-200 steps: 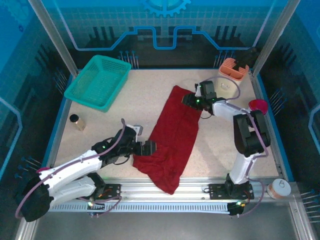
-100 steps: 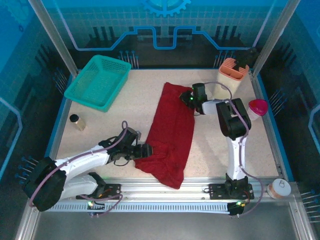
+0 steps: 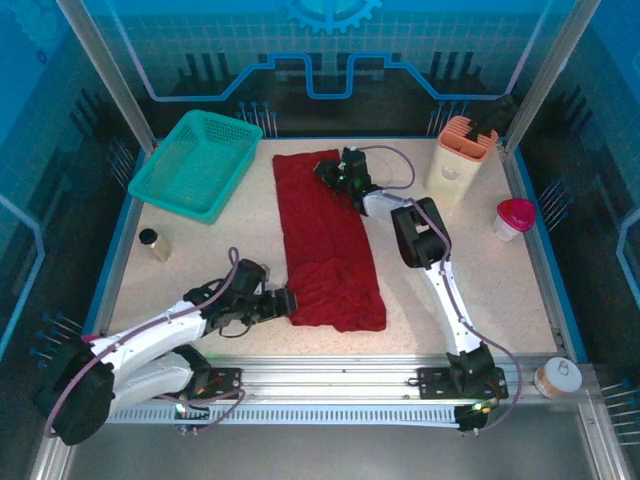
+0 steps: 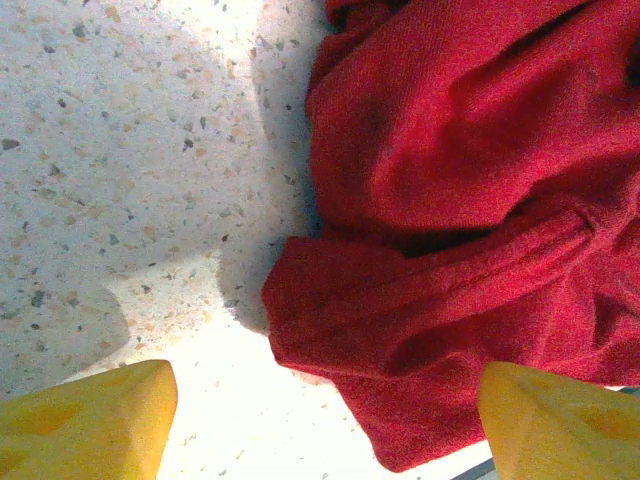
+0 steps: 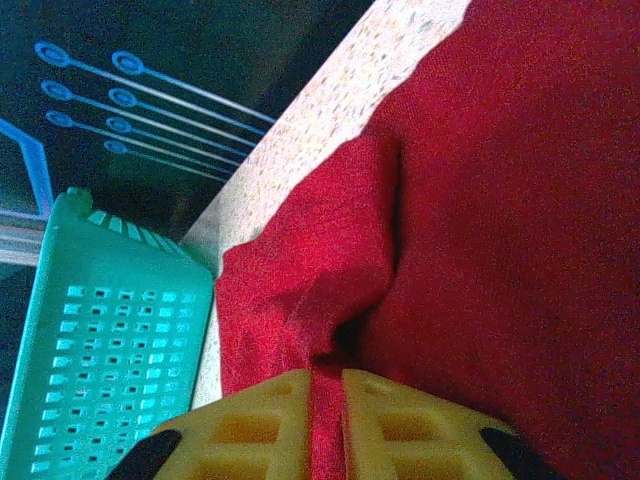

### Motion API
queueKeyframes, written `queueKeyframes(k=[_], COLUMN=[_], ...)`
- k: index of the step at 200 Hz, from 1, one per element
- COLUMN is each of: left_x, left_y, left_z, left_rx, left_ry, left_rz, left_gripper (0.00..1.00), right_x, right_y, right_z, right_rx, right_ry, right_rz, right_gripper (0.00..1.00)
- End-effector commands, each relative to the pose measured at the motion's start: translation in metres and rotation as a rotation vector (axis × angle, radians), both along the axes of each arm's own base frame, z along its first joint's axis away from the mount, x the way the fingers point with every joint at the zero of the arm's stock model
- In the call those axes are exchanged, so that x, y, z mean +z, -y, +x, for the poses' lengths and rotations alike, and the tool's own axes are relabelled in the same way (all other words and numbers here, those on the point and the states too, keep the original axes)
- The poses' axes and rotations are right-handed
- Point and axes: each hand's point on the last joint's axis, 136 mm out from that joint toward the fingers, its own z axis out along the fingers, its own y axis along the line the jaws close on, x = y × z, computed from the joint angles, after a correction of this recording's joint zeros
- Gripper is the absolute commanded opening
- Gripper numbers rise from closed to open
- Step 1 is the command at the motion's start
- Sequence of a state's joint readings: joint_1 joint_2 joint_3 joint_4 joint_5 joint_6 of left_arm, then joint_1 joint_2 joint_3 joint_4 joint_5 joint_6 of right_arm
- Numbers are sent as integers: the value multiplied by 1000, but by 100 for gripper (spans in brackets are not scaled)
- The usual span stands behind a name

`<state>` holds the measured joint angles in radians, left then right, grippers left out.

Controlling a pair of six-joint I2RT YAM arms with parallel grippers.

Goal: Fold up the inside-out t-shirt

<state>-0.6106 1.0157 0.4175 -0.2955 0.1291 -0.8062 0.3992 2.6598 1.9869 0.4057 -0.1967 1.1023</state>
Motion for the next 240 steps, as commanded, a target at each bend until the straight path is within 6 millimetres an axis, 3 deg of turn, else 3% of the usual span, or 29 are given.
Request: queueKeyframes(k=[1,20,40,55,75,89,104,112,115,136,159,178,218,240], left_x=[12,18,22,24,26,31,41,44,46,60,54,43,8,-16], left_y=[6,1,11,26,42,50,50,38,33,13,26,39,37,39], left_z=[7,20,28,24,19,17,21,32,36,76,111,133,172,193], left_rx=[-45,-46,-115,-194,-260,-270,-236,-153,-125,-1,-61,-91,-68,-57], left_ry=[76,156,204,179,106,65,44,47,56,147,83,28,-8,-28], left_rz=[-38,-2,-13,-53,-110,-153,-186,-172,-171,-190,-158,-153,-20,24], left_gripper=[80,72,61,58,55,49,46,47,48,53,60,61,61,61], right_x=[36,109,172,202,214,205,181,174,161,124,93,75,45,15], right_y=[0,8,30,43,44,44,39,32,29,6,-11,-17,-45,-54], right_z=[3,-15,-53,-94,-175,-232,-291,-319,-334,-419,-489,-504,-497,-482], right_rx=[59,117,152,210,333,405,493,551,598,882,1134,1201,1174,1124], right_ry=[39,162,285,365,470,541,606,664,673,823,962,983,872,832], right_rz=[27,24,-61,-166,-369,-541,-697,-736,-751,-809,-779,-792,-754,-809], right_gripper=[16,21,27,31,33,36,40,41,41,45,46,47,52,54])
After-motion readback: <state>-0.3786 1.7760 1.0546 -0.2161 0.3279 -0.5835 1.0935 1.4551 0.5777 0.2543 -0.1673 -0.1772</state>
